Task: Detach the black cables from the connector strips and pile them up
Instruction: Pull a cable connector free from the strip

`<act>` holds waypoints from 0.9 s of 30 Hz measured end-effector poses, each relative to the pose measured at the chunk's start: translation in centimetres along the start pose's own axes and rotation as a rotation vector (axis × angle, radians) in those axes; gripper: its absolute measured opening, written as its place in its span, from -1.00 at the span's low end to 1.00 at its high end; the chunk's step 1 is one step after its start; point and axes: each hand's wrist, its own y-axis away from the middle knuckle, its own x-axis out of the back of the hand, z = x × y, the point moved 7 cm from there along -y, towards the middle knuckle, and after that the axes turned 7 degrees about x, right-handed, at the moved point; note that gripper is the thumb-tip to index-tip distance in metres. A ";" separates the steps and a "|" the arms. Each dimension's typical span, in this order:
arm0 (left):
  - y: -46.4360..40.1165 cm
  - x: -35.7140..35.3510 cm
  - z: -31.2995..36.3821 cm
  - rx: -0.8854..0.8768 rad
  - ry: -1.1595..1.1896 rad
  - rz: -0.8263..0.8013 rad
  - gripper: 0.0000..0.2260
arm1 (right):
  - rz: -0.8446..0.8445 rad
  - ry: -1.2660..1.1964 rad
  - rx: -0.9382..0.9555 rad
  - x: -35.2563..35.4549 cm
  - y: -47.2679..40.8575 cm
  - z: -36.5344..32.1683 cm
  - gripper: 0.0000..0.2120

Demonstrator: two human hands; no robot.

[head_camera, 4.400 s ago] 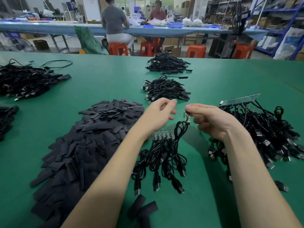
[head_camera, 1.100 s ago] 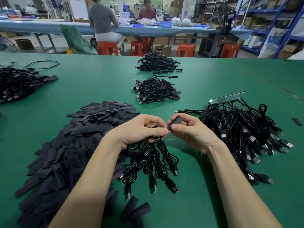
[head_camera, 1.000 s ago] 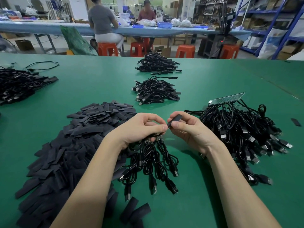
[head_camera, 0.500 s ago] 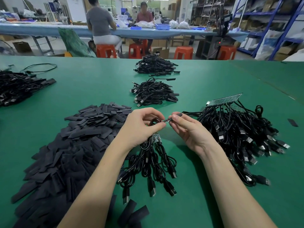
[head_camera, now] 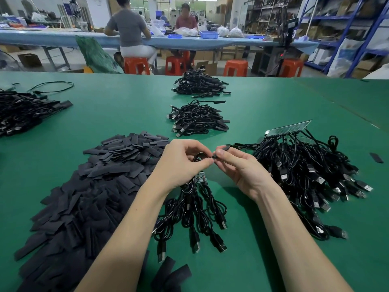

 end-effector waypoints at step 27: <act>0.2 -0.3 0.6 -0.100 -0.281 0.136 -0.96 | 0.058 0.162 0.249 -0.3 -0.3 -1.0 -0.74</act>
